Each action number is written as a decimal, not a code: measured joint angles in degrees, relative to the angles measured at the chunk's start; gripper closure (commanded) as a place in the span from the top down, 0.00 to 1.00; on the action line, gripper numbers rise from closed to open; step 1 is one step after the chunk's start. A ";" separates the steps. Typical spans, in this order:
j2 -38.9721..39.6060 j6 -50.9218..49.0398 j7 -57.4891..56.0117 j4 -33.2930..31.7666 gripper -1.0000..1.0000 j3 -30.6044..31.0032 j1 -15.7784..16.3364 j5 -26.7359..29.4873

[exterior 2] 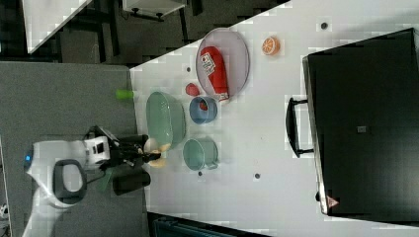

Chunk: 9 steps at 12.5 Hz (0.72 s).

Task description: Pick Banana and place it in mug.

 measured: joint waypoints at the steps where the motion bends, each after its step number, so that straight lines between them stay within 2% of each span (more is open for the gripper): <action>1: 1.56 3.94 1.64 -1.34 0.36 0.71 0.81 -0.54; 5: 7.88 16.65 6.36 -7.39 0.36 3.64 1.45 -1.73; 6: 9.14 18.52 7.99 -8.17 0.40 3.48 1.61 -1.56; 9: 12.56 20.03 9.92 -8.95 0.72 1.73 1.43 -1.11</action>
